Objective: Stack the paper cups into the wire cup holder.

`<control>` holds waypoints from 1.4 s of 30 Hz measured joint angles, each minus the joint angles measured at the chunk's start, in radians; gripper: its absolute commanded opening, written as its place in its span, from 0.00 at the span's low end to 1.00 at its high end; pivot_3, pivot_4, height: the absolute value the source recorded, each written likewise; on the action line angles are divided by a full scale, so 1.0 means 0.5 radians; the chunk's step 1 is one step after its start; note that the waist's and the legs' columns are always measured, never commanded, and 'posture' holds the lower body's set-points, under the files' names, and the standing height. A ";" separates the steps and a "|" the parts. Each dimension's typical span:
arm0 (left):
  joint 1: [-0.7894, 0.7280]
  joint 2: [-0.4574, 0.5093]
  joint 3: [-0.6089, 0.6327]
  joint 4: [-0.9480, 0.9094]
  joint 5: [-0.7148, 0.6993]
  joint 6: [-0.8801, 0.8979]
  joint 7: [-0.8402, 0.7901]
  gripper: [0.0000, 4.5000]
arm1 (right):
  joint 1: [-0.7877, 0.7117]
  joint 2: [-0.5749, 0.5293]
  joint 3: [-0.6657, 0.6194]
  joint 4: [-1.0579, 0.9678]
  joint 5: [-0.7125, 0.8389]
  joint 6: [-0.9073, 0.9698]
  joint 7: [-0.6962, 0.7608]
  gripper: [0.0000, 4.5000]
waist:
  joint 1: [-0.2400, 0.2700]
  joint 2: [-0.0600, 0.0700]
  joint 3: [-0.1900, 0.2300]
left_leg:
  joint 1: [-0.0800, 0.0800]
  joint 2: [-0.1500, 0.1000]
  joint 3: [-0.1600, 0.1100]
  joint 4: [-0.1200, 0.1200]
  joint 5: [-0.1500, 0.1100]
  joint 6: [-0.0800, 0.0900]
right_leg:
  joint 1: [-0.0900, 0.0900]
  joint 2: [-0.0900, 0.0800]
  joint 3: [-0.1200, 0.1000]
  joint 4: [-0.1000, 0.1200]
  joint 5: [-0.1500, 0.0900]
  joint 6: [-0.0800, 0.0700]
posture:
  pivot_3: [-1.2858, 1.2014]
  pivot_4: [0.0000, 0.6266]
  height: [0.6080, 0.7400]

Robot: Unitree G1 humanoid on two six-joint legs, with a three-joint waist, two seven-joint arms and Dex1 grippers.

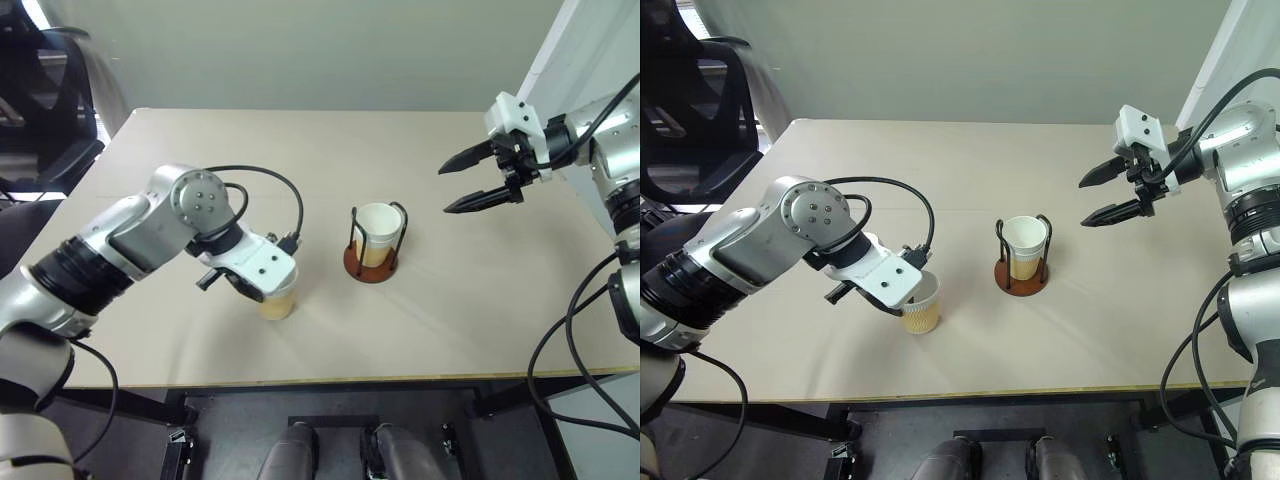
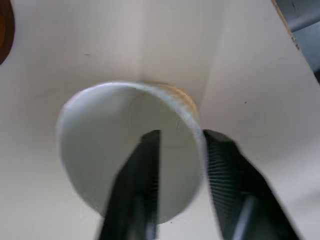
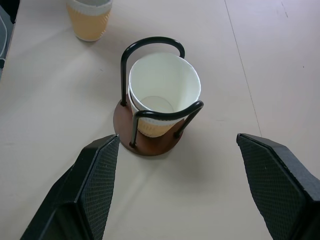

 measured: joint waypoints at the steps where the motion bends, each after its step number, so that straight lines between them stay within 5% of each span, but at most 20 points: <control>1: 0.000 0.011 0.000 0.003 -0.006 -0.019 0.000 0.01 | 0.000 0.001 0.000 0.004 0.000 0.000 0.000 0.85 | 0.000 0.000 0.000 | 0.000 0.000 0.000 0.000 0.000 0.000 | 0.000 0.000 0.000 0.000 0.001 0.001 | 0.52 0.24 1.00; 11: -0.150 0.031 -0.036 0.278 -0.039 -0.157 0.000 0.01 | -0.004 0.026 -0.001 0.064 -0.008 -0.005 0.000 0.85 | 0.007 0.000 0.000 | -0.001 0.000 -0.001 -0.001 0.000 0.000 | 0.000 0.000 0.000 0.000 0.000 0.000 | 0.52 0.24 1.00; 18: -0.669 -0.384 0.082 1.202 0.234 -0.420 -0.001 0.01 | -0.040 0.041 -0.001 0.098 -0.025 -0.025 0.000 0.85 | 0.021 0.000 0.000 | -0.004 -0.001 -0.001 0.000 -0.001 0.000 | -0.001 -0.001 0.000 -0.004 -0.004 -0.006 | 0.52 0.24 1.00; 26: -1.179 -0.925 0.337 2.042 0.464 -0.607 0.069 0.01 | -0.043 0.035 0.024 0.156 -0.066 -0.068 0.000 0.85 | 0.033 0.000 0.000 | -0.011 -0.001 0.000 -0.015 -0.007 0.007 | -0.001 0.000 0.000 -0.032 0.010 0.020 | 0.52 0.24 1.00; 42: -1.301 -1.236 0.624 2.243 0.402 -0.414 0.002 0.01 | -0.026 -0.111 0.230 0.141 0.000 -0.172 0.000 0.85 | 0.051 0.000 0.000 | -0.018 0.002 0.006 -0.018 -0.010 0.014 | -0.006 0.002 0.001 -0.033 0.009 0.025 | 0.52 0.24 1.00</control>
